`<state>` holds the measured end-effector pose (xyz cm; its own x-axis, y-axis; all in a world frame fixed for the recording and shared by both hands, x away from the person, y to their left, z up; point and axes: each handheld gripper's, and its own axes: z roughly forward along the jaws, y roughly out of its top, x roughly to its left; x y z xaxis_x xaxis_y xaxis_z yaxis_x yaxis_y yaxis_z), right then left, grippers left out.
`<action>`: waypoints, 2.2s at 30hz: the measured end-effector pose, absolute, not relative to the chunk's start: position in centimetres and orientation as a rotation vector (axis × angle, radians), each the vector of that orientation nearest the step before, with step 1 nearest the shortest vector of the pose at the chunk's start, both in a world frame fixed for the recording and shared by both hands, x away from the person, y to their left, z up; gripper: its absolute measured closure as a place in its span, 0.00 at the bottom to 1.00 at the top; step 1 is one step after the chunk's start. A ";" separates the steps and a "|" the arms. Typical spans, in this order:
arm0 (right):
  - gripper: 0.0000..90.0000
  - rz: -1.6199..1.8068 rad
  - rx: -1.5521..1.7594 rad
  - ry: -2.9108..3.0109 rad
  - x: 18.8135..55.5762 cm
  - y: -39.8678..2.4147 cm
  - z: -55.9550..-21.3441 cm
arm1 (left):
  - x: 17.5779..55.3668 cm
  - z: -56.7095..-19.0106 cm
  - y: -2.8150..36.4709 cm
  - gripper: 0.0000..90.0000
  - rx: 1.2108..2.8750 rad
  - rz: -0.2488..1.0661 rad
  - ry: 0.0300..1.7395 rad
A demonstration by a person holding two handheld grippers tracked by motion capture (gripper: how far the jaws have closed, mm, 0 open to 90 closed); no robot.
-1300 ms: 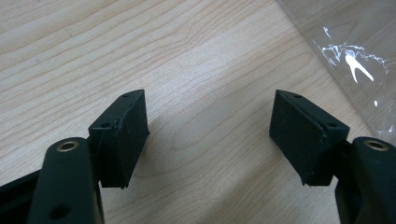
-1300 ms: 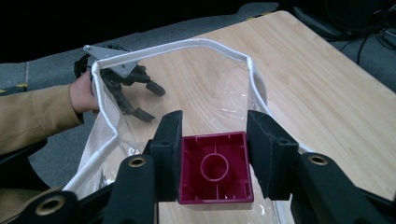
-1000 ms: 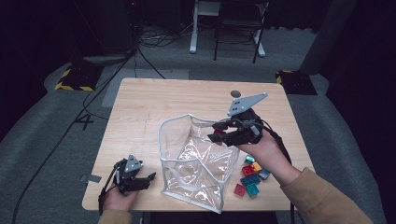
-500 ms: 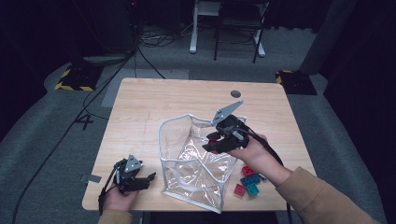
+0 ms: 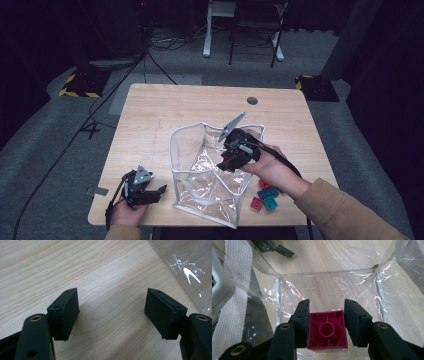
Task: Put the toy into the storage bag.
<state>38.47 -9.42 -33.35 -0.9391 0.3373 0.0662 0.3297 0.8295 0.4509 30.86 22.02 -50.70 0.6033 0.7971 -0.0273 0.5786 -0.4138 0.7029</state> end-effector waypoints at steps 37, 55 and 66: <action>0.44 1.283 0.800 2.530 35.4 -27.0 -30.5 | 30.9 -50.7 22.0 0.31 2.141 0.410 1.082; 0.44 1.029 1.177 2.431 40.2 -30.0 -42.3 | 31.2 -50.7 23.2 0.30 2.138 0.410 1.083; 0.47 0.854 1.220 2.465 42.0 -28.6 -46.2 | 31.2 -50.7 23.2 0.30 2.137 0.411 1.084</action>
<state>41.99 -28.61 -46.21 -0.6133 0.7894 0.0260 0.6362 0.4742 0.6085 31.23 23.21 -50.74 0.6002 0.7993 -0.0293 0.5787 -0.4087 0.7057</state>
